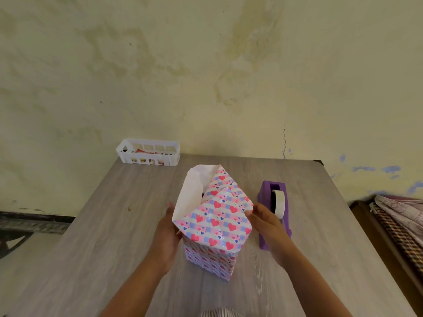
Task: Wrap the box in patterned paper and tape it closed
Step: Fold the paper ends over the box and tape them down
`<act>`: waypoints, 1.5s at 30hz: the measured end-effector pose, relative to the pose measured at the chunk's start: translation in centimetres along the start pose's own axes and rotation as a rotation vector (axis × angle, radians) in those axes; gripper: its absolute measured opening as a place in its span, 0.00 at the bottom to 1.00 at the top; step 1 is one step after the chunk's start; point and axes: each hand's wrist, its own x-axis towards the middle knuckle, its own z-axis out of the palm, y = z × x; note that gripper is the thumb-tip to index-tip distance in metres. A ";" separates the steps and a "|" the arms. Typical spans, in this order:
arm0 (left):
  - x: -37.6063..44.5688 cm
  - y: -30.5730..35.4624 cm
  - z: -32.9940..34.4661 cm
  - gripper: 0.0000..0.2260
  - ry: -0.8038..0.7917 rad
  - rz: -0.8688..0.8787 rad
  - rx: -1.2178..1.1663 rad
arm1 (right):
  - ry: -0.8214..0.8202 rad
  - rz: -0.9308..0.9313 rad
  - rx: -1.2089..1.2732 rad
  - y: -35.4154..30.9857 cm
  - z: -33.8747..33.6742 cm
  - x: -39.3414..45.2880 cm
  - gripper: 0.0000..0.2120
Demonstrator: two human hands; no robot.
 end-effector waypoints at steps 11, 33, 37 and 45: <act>3.0 10.4 1.3 0.08 -0.165 0.261 0.925 | 0.021 -0.049 -0.463 -0.7 -0.2 -1.2 0.15; -3.3 -0.3 1.3 0.15 -0.321 1.499 1.136 | 0.094 -0.043 -0.746 -0.7 0.7 -1.2 0.27; -2.7 -3.9 1.5 0.21 -0.295 1.329 1.410 | 0.059 -0.093 -0.861 -2.2 0.7 -1.2 0.24; -1.4 -3.9 2.1 0.29 -0.220 1.101 1.640 | 0.286 -0.522 -0.812 -7.1 -0.4 -1.1 0.23</act>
